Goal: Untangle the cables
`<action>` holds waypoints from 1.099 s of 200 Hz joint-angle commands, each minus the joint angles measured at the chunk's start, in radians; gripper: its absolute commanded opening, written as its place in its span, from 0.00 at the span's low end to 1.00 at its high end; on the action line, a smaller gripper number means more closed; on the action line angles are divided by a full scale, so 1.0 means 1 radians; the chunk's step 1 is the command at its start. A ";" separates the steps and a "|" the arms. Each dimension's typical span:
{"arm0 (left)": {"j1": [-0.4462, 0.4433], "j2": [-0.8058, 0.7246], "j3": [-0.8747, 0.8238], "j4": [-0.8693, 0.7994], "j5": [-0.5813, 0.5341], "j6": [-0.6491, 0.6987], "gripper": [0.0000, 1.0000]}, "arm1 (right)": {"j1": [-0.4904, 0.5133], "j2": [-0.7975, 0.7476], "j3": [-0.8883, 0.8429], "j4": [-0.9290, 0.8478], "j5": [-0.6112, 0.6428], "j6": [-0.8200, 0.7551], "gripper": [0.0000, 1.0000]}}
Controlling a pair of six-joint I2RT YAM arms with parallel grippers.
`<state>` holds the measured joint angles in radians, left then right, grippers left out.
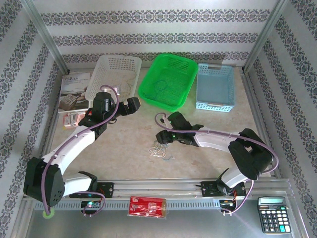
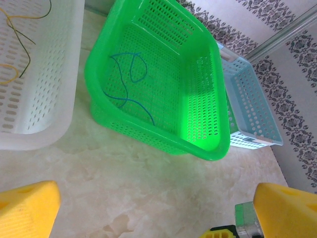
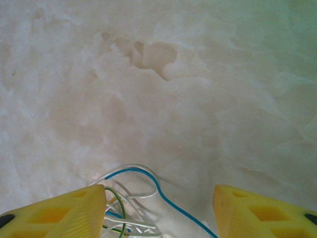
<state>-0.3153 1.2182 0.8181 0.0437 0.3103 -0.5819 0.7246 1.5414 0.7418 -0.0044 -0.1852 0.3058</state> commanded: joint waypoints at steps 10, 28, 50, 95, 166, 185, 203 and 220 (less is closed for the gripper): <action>-0.010 0.000 -0.016 0.054 0.010 -0.027 1.00 | 0.014 0.026 0.011 0.015 0.029 -0.022 0.54; -0.010 -0.004 -0.021 0.053 0.012 -0.026 1.00 | 0.014 0.039 0.015 0.020 0.030 -0.023 0.46; -0.011 -0.013 -0.027 0.054 0.015 -0.028 1.00 | 0.015 0.048 0.018 0.024 0.036 -0.028 0.30; -0.011 -0.048 -0.064 0.124 0.035 -0.029 1.00 | 0.016 0.003 0.054 -0.007 0.035 -0.044 0.00; -0.009 -0.148 -0.243 0.477 0.024 -0.126 1.00 | 0.008 -0.126 0.197 -0.116 0.035 -0.084 0.00; -0.011 -0.148 -0.210 0.410 0.112 -0.039 1.00 | 0.000 -0.145 0.242 -0.134 0.025 -0.088 0.00; -0.016 -0.143 -0.193 0.350 0.167 0.020 0.96 | -0.008 -0.161 0.277 -0.145 0.018 -0.084 0.00; -0.031 -0.150 -0.213 0.346 0.187 0.070 0.95 | -0.020 -0.173 0.305 -0.147 0.004 -0.075 0.00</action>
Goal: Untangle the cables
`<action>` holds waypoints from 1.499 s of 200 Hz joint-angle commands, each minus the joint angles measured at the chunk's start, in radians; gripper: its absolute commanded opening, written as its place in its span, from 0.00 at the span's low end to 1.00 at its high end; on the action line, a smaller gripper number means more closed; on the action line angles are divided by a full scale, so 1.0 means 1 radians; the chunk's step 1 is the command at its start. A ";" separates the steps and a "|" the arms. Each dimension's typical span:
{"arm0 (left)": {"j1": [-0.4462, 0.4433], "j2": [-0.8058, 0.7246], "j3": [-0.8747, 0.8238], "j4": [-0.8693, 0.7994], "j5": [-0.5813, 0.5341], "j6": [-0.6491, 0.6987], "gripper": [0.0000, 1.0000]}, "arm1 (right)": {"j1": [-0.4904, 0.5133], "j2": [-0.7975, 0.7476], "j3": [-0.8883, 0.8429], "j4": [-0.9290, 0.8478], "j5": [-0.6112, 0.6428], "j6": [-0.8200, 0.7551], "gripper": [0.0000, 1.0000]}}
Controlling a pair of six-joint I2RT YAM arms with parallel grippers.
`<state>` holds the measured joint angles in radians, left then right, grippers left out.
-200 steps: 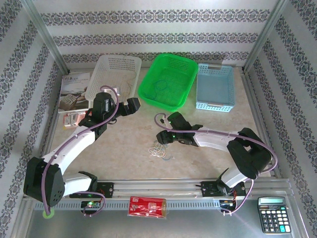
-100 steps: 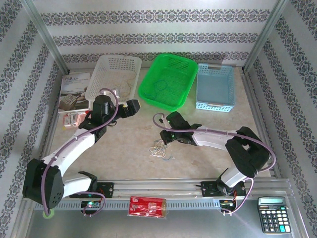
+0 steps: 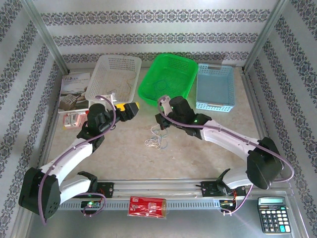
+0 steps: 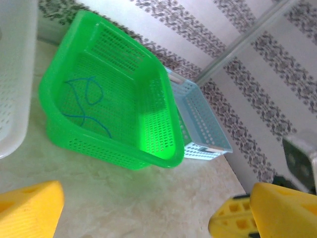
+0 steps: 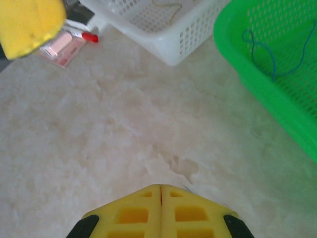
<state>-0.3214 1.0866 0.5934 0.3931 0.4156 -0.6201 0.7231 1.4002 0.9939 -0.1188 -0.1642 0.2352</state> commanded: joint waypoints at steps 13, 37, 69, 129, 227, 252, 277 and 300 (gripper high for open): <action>-0.051 -0.027 -0.012 0.001 0.082 0.140 0.95 | -0.027 -0.042 0.068 -0.032 -0.026 0.007 0.00; -0.113 -0.030 -0.067 0.047 0.064 0.178 0.94 | -0.038 -0.062 0.085 -0.028 -0.032 0.033 0.00; -0.197 -0.003 -0.119 0.112 0.034 0.218 0.93 | -0.048 -0.090 0.092 -0.015 -0.034 0.073 0.00; -0.277 0.139 -0.076 0.173 -0.010 0.259 0.88 | -0.060 -0.133 0.098 0.015 -0.089 0.131 0.00; -0.312 0.342 0.037 0.297 -0.054 0.292 0.66 | -0.044 -0.137 0.111 0.046 -0.134 0.186 0.00; -0.314 0.382 0.027 0.342 -0.054 0.278 0.47 | -0.044 -0.152 0.143 0.052 -0.152 0.209 0.00; -0.314 0.418 0.008 0.388 -0.046 0.263 0.28 | -0.044 -0.167 0.193 0.059 -0.180 0.234 0.00; -0.314 0.444 -0.006 0.416 -0.042 0.250 0.21 | -0.046 -0.177 0.244 0.076 -0.203 0.260 0.00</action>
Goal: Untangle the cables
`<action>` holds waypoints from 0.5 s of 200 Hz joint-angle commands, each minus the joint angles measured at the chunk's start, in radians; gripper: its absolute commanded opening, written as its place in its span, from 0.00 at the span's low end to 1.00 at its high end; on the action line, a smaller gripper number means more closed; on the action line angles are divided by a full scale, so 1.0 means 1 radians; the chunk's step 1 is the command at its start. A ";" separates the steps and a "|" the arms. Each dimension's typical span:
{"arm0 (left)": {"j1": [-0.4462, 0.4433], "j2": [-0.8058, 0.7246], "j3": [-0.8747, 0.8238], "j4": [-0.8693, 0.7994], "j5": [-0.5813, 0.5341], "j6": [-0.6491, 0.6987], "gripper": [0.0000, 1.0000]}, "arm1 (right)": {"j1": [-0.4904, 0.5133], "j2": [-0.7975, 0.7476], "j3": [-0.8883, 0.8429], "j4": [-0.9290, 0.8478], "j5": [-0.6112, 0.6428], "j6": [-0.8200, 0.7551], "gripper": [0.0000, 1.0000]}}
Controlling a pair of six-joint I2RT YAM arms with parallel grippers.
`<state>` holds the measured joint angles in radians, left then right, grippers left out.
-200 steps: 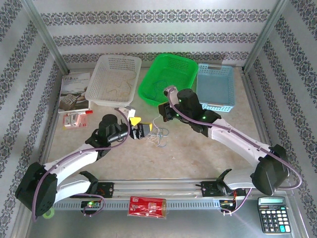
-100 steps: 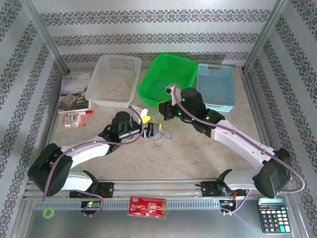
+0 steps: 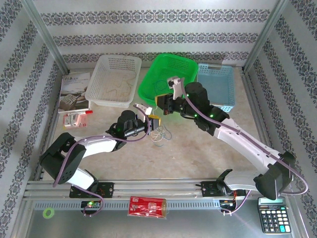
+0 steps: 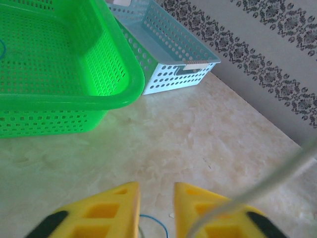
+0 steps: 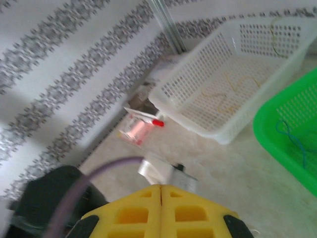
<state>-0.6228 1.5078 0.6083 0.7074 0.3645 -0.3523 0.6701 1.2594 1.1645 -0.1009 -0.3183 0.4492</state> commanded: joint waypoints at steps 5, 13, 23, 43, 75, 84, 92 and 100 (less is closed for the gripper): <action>-0.012 0.027 -0.023 0.105 0.010 -0.021 0.20 | 0.006 -0.038 0.085 0.063 -0.055 0.053 0.00; -0.012 0.034 -0.028 0.111 0.011 -0.022 0.19 | 0.003 -0.040 0.106 0.070 -0.065 0.061 0.00; -0.013 0.041 -0.032 0.117 0.014 -0.024 0.17 | 0.000 -0.039 0.130 0.081 -0.076 0.074 0.00; -0.013 0.053 -0.049 0.129 0.013 -0.030 0.15 | -0.013 -0.035 0.178 0.092 -0.087 0.089 0.00; -0.013 0.068 -0.078 0.154 0.009 -0.045 0.10 | -0.043 -0.025 0.252 0.114 -0.099 0.118 0.00; -0.012 0.069 -0.086 0.161 0.008 -0.048 0.09 | -0.052 -0.020 0.270 0.121 -0.100 0.127 0.00; -0.012 0.071 -0.095 0.166 0.006 -0.050 0.08 | -0.062 -0.018 0.288 0.127 -0.102 0.134 0.00; -0.012 0.072 -0.100 0.170 0.003 -0.052 0.07 | -0.070 -0.014 0.301 0.133 -0.103 0.139 0.00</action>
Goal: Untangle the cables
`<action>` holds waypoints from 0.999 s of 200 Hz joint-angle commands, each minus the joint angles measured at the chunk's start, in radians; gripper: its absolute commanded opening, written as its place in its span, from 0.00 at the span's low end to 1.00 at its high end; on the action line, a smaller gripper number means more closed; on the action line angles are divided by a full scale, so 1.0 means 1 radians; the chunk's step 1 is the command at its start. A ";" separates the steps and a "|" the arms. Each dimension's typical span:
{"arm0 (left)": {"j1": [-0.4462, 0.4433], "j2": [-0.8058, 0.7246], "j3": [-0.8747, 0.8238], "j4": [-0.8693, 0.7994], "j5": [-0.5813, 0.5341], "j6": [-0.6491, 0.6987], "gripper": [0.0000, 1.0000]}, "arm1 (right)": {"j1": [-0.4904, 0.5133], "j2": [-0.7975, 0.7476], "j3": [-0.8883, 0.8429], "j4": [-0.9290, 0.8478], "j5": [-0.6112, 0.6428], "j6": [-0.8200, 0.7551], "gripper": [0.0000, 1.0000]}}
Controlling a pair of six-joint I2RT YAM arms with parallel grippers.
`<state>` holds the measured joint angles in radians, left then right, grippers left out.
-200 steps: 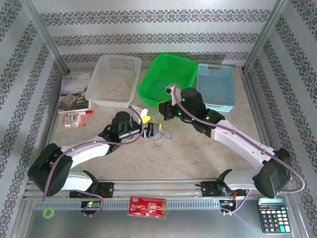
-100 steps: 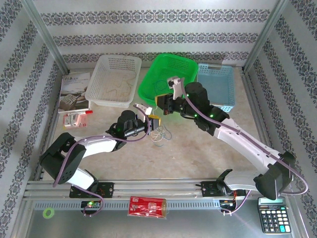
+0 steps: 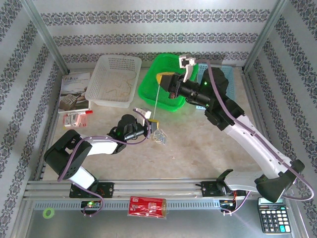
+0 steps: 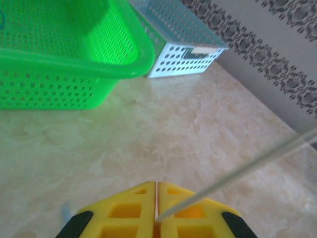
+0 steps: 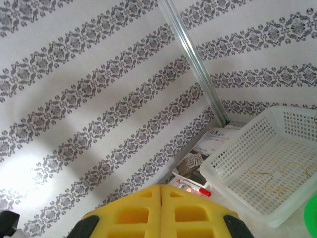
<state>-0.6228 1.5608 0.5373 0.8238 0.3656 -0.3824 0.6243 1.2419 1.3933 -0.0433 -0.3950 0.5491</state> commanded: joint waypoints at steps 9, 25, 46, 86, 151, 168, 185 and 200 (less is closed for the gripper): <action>-0.013 0.019 -0.035 0.056 0.001 -0.024 0.06 | -0.035 0.007 0.095 0.079 -0.027 0.045 0.00; -0.012 0.021 -0.043 0.057 -0.001 -0.024 0.05 | -0.059 0.020 0.140 0.075 -0.034 0.051 0.00; -0.013 0.027 -0.049 0.058 -0.004 -0.026 0.04 | -0.087 0.035 0.193 0.077 -0.038 0.065 0.00; -0.013 0.054 -0.066 0.080 -0.003 -0.036 0.02 | -0.128 0.057 0.288 0.077 -0.054 0.092 0.00; -0.012 0.110 -0.087 0.121 0.009 -0.060 0.12 | -0.149 0.075 0.356 0.082 -0.069 0.117 0.00; -0.012 0.123 -0.090 0.130 0.012 -0.064 0.12 | -0.150 0.077 0.362 0.082 -0.070 0.117 0.00; -0.013 0.129 -0.097 0.142 0.010 -0.071 0.11 | -0.154 0.077 0.361 0.076 -0.072 0.115 0.00; -0.012 0.127 -0.101 0.155 0.009 -0.078 0.08 | -0.158 0.072 0.335 0.072 -0.074 0.114 0.00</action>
<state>-0.6228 1.6829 0.4461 0.9409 0.3653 -0.4351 0.4793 1.3121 1.7432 0.0105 -0.4469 0.6533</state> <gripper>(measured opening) 0.098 0.051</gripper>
